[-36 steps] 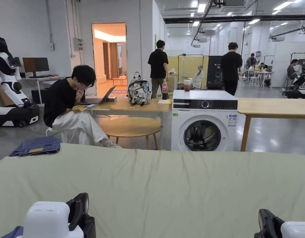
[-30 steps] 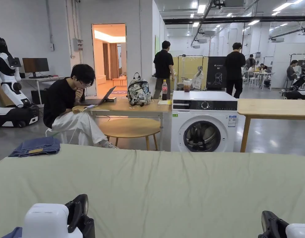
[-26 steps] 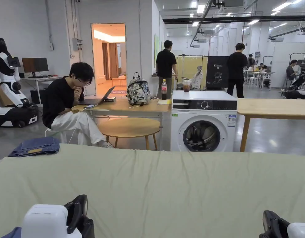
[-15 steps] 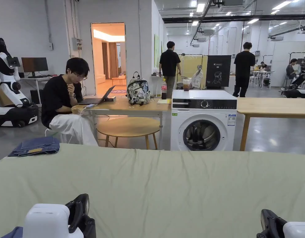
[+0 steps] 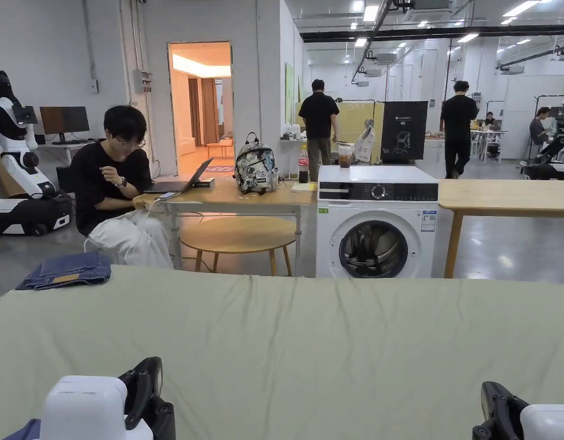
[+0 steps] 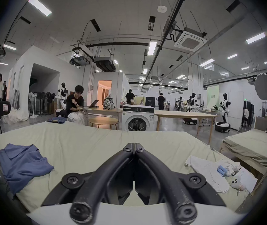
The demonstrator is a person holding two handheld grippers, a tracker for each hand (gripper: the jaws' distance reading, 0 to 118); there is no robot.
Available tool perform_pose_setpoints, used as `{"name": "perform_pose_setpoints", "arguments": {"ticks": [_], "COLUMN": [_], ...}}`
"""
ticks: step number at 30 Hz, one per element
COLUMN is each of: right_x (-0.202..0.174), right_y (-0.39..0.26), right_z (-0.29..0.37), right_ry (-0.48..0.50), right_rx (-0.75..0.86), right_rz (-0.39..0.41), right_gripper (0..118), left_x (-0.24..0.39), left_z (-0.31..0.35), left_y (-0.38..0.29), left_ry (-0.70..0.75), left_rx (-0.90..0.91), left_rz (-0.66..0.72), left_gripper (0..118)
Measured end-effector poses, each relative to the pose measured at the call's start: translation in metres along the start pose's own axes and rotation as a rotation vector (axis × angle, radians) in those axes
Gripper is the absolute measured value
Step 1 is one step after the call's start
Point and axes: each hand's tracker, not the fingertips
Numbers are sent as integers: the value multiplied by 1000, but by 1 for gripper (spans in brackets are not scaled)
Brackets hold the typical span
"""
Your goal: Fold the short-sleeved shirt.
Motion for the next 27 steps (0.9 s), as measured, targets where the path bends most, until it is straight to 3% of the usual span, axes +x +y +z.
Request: {"name": "perform_pose_setpoints", "arguments": {"ticks": [19, 27], "right_x": [-12, -59], "right_y": [-2, -12], "right_z": [-3, -20], "right_ry": [32, 203], "right_rx": [-10, -37], "right_rz": [-14, -74], "right_gripper": [0, 0], "left_x": [-12, -55], "left_z": [4, 24], "left_y": [-1, -13], "left_ry": [15, 178], "left_rx": [-4, -65], "left_rz": [13, -43], "left_gripper": [0, 0]}}
